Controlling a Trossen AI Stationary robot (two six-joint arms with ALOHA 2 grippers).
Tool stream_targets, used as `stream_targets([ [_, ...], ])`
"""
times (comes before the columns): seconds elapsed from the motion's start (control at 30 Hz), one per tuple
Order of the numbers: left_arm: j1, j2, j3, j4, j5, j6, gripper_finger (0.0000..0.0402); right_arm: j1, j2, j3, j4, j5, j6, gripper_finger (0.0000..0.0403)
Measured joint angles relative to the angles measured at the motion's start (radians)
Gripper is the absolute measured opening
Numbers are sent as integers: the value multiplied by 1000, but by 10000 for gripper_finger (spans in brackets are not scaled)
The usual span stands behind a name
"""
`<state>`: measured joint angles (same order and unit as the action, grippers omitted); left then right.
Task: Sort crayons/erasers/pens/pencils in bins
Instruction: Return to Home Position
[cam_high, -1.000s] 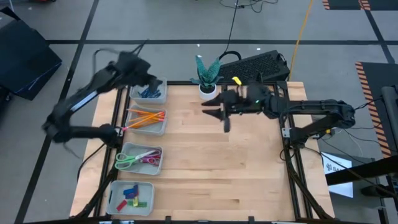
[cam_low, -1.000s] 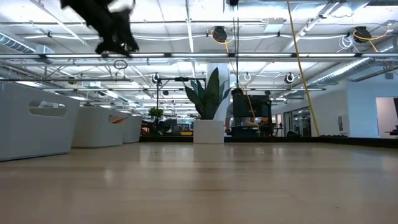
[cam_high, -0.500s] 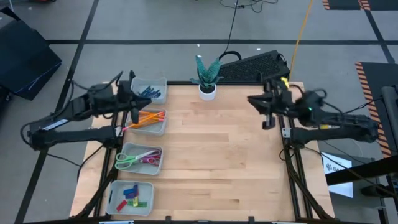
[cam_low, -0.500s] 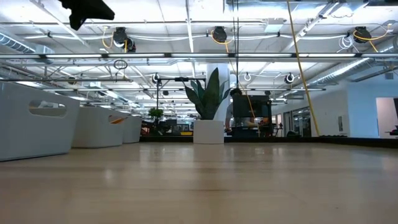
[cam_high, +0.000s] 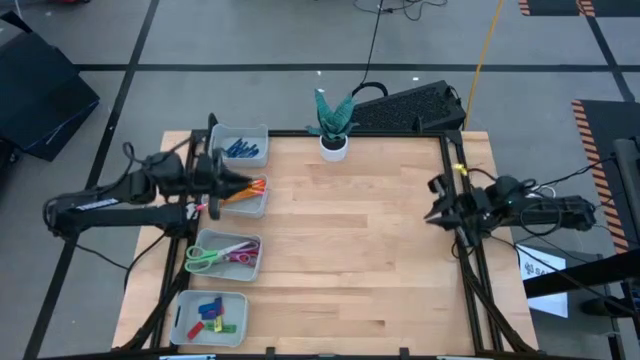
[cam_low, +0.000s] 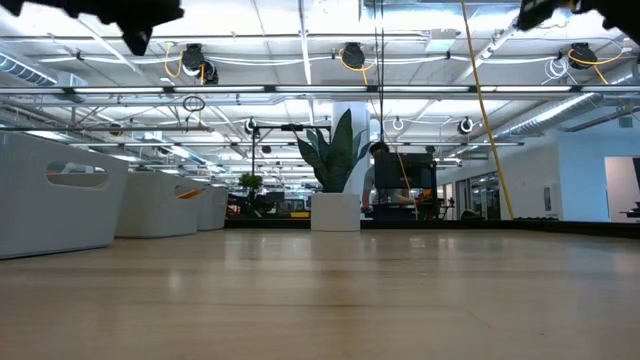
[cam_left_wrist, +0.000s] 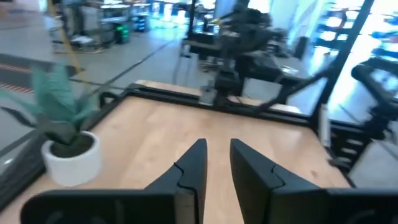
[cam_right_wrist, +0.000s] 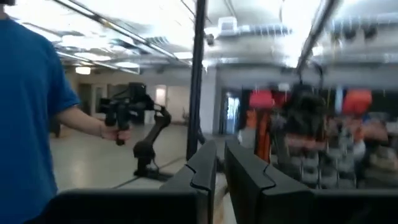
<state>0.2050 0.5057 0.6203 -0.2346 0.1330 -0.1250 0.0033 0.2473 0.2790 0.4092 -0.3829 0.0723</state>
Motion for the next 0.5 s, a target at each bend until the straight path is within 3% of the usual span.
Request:
stream_targets([
  [0.17, -87, -179, -142, 45, 0, -5, 74, 79, -15, -61, -24, 219, 39, 27],
  [0.37, -143, -382, -372, 192, -4, -11, 74, 72, -47, -244, 138, 539, 227, 27],
  [0.43, -155, -433, -461, 277, -3, -69, 74, 58, -89, -250, 132, 546, 206, 27],
  [0.5, -175, -473, -548, 369, -3, -118, 74, 54, -124, -252, 64, 460, 91, 27],
])
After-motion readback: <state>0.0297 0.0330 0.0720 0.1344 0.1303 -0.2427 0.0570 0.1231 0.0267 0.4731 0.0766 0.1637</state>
